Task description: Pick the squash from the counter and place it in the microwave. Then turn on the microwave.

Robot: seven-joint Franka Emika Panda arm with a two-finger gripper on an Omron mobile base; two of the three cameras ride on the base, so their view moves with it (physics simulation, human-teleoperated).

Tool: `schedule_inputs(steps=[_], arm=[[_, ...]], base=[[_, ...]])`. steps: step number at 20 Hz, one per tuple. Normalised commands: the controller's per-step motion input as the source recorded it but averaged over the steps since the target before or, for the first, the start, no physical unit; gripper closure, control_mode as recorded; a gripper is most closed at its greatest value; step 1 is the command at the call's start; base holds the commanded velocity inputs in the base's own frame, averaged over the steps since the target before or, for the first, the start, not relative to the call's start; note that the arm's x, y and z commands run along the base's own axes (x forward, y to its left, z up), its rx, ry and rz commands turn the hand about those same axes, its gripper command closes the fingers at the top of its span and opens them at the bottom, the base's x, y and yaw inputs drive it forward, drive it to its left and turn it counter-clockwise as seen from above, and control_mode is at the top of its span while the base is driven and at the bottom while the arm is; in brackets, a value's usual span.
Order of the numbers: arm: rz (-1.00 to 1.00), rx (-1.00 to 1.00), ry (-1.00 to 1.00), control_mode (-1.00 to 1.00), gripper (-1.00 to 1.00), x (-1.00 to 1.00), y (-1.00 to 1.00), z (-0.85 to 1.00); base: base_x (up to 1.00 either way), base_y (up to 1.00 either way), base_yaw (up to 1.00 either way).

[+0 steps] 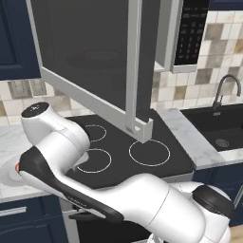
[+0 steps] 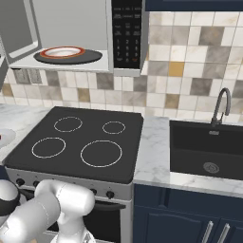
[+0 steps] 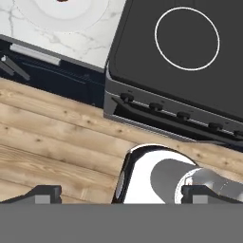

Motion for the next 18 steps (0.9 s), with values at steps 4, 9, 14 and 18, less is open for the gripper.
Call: schedule_inputs(steps=[4, 9, 14, 18], arm=[[0.07, 0.14, 0.00, -1.00, -1.00, 0.22, 0.18, -0.30], [0.05, 0.08, 0.00, -1.00, -1.00, 0.31, 0.20, -0.29], [0.02, 0.01, -0.01, -1.00, -1.00, 0.42, 0.24, -0.32], [0.01, 0.00, -0.02, -1.00, -1.00, 0.48, 0.26, -0.27]], base=[[0.00, 0.00, 0.00], [0.00, 0.00, 0.00], [0.00, 0.00, 0.00], [0.00, 0.00, 0.00]])
